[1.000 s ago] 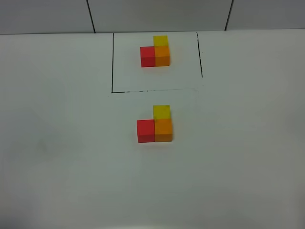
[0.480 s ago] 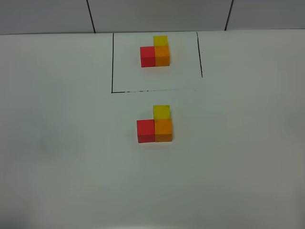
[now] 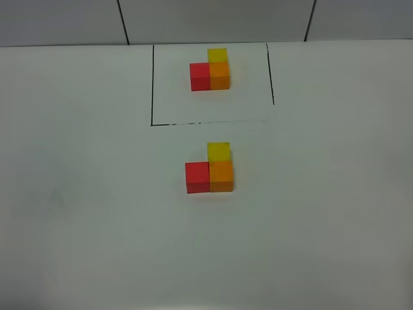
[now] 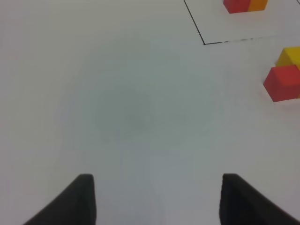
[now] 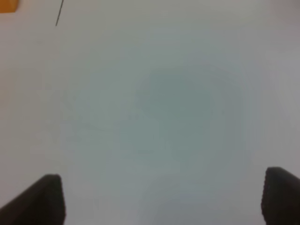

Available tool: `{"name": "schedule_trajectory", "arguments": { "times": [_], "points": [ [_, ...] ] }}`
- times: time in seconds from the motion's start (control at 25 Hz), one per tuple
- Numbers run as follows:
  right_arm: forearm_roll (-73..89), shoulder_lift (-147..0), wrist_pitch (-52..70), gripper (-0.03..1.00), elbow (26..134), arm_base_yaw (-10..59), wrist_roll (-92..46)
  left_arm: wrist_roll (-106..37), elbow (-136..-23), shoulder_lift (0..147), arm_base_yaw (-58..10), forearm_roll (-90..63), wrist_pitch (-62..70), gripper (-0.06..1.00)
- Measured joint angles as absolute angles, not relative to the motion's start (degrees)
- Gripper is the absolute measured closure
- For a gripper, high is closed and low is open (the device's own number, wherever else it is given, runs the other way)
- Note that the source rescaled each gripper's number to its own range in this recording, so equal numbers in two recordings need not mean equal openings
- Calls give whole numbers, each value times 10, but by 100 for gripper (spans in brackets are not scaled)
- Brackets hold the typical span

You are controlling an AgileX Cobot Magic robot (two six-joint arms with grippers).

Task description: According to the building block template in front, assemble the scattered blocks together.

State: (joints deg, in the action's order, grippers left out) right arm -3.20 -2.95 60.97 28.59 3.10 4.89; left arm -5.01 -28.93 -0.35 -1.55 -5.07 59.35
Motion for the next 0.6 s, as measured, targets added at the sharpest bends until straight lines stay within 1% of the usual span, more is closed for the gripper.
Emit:
{"name": "schedule_trajectory", "arguments": {
  "times": [0.16,0.6],
  "points": [
    [-32,-30,610,17,286,31,49,-50,-289,-3,-15,-51,594,68],
    [-32,-30,610,17,286,31,49,-50,-289,-3,-15,-51,594,68]
  ]
}}
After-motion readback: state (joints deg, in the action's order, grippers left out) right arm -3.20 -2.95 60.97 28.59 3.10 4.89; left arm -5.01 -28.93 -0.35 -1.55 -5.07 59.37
